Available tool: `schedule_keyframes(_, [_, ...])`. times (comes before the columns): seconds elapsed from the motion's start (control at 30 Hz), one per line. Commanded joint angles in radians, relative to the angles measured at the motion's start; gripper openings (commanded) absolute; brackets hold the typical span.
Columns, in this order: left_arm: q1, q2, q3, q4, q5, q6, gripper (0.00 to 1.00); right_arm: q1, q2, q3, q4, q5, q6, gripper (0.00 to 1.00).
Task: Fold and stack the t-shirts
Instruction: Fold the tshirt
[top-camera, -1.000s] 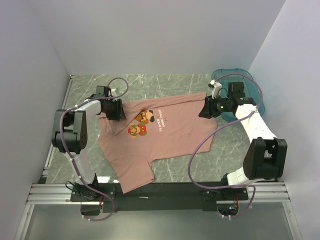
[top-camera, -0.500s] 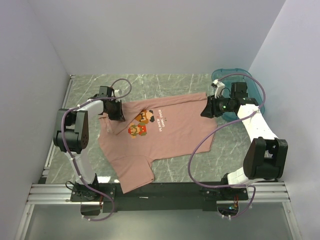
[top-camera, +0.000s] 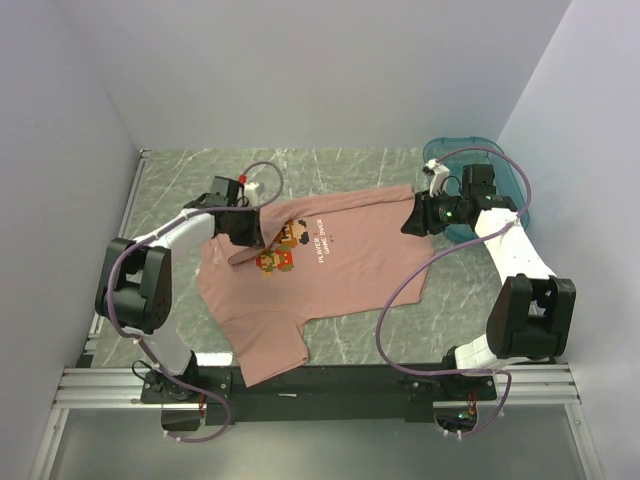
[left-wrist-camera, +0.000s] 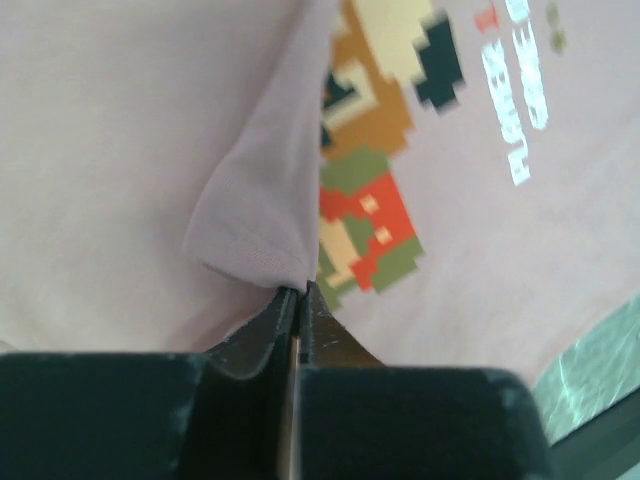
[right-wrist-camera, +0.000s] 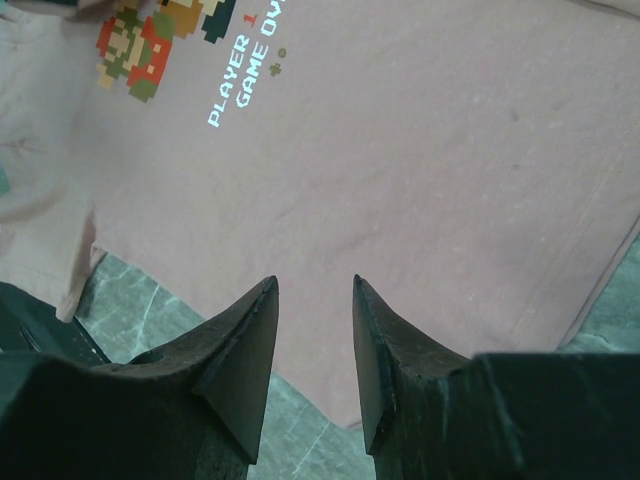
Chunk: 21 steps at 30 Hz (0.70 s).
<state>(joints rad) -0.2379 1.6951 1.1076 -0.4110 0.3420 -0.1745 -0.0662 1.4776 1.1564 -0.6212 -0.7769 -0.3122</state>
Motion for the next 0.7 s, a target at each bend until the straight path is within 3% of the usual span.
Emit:
schedule_keyframes(0.0, [-0.053,-0.025,-0.026,-0.047,0.034,0.052,0.12,-0.007,0.004,-0.001,-0.003,-0.022,-0.008,0.43])
schedule_keyframes(0.07, [-0.096,-0.018,-0.031,-0.093,0.028,0.072,0.23,-0.006,0.004,0.000,-0.003,-0.022,-0.010,0.43])
schedule_keyframes(0.1, [-0.112,-0.023,-0.035,-0.106,0.002,0.076,0.34,-0.006,0.006,0.000,-0.003,-0.022,-0.010,0.43])
schedule_keyframes(0.23, [-0.162,-0.103,-0.057,-0.108,-0.135,0.055,0.51,-0.007,0.007,0.000,-0.005,-0.018,-0.010,0.43])
schedule_keyframes(0.27, [-0.163,-0.132,-0.064,-0.094,-0.173,0.031,0.63,-0.007,0.009,0.000,-0.006,-0.015,-0.011,0.43])
schedule_keyframes(0.3, [-0.163,-0.196,-0.075,-0.068,-0.258,0.015,0.84,-0.006,0.015,0.002,-0.006,-0.012,-0.011,0.43])
schedule_keyframes(0.5, [-0.129,-0.386,-0.136,0.040,-0.382,-0.055,0.98,-0.004,0.058,0.037,-0.017,0.033,-0.030,0.43])
schedule_keyframes(0.67, [-0.035,-0.454,-0.193,0.087,-0.325,-0.108,0.95,-0.004,0.167,0.202,-0.054,0.135,-0.053,0.43])
